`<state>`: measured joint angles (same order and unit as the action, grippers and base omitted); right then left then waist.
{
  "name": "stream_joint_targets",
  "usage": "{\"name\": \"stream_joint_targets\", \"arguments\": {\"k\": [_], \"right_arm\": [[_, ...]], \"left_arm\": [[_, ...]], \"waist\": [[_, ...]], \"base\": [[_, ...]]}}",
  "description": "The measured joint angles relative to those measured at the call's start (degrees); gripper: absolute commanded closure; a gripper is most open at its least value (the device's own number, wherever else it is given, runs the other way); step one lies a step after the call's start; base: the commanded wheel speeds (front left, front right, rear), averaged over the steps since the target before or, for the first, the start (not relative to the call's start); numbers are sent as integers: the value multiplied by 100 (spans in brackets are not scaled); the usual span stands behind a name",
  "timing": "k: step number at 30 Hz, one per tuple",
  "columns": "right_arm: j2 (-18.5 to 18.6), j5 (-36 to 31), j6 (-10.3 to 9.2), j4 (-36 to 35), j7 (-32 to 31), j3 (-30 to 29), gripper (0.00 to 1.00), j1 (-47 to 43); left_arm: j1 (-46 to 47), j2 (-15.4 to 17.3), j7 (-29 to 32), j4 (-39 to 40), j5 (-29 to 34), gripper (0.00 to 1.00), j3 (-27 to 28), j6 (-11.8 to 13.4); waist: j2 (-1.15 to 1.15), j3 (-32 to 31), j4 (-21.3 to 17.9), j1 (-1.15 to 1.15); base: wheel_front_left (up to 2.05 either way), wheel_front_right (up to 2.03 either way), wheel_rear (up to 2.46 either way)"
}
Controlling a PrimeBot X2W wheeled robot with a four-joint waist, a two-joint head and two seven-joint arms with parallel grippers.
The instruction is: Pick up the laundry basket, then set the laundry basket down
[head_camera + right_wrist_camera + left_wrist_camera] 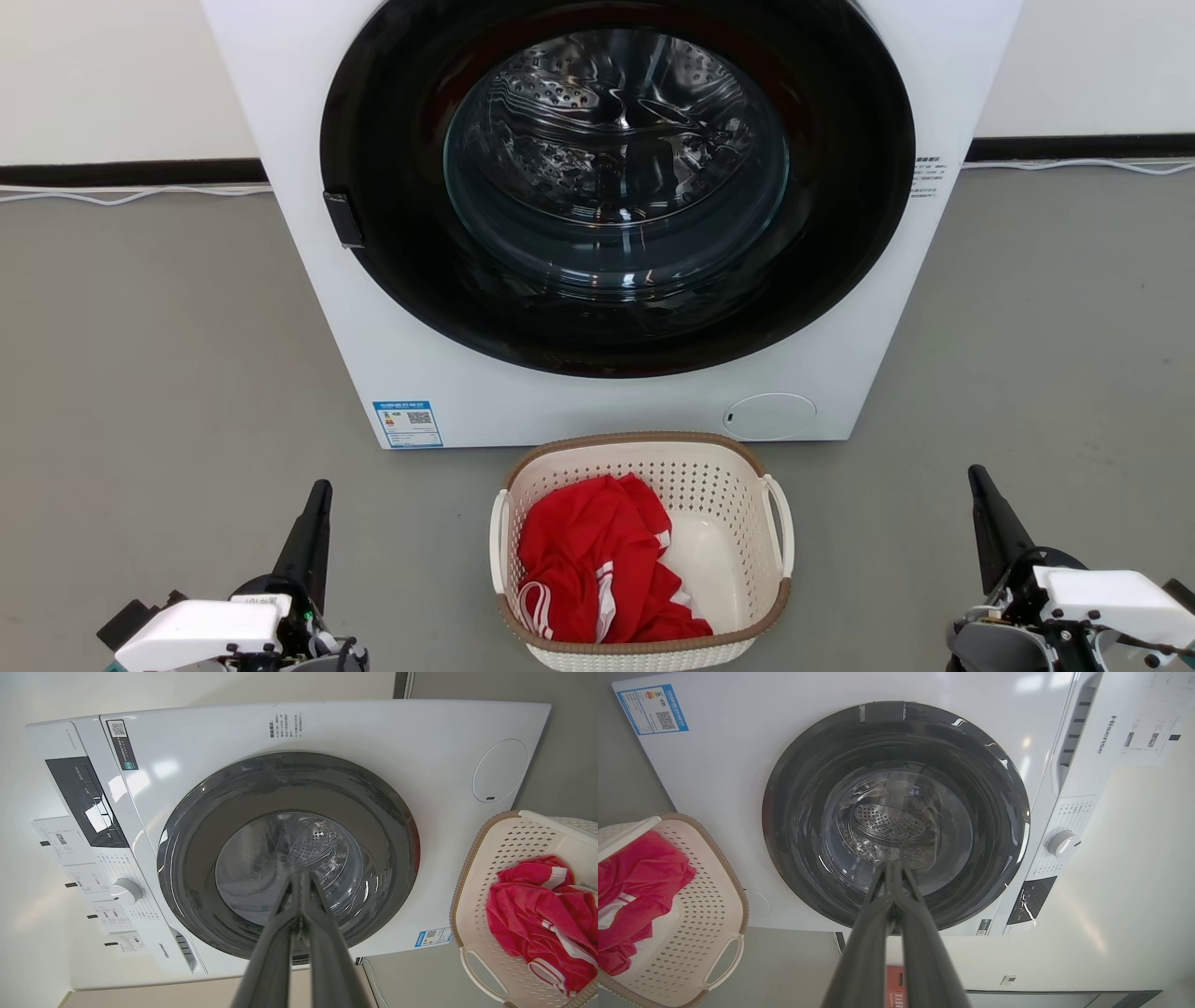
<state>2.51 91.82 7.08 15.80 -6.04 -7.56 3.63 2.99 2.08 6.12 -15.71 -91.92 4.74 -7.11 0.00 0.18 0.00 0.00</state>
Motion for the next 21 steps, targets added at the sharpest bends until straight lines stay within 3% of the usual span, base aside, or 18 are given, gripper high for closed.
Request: {"name": "stream_joint_targets", "arguments": {"k": [2,3,10,21], "right_arm": [[0,0,0,0,0,0,100,0],[0,0,0,0,0,0,0,0],[-75,-3,-7,347,4,25,0,-322],[-80,-187,-8,297,159,83,0,-350]], "left_arm": [[0,0,1,0,0,100,0,0],[0,0,1,0,0,0,0,0],[-345,-70,-25,-368,1,0,-25,5],[-367,-69,-190,-327,142,0,-158,5]], "waist": [[0,0,0,0],[0,0,0,0],[0,9,-1,0],[0,8,6,2]], "base": [[0,0,0],[0,0,0],[0,0,0],[0,0,0]]}}
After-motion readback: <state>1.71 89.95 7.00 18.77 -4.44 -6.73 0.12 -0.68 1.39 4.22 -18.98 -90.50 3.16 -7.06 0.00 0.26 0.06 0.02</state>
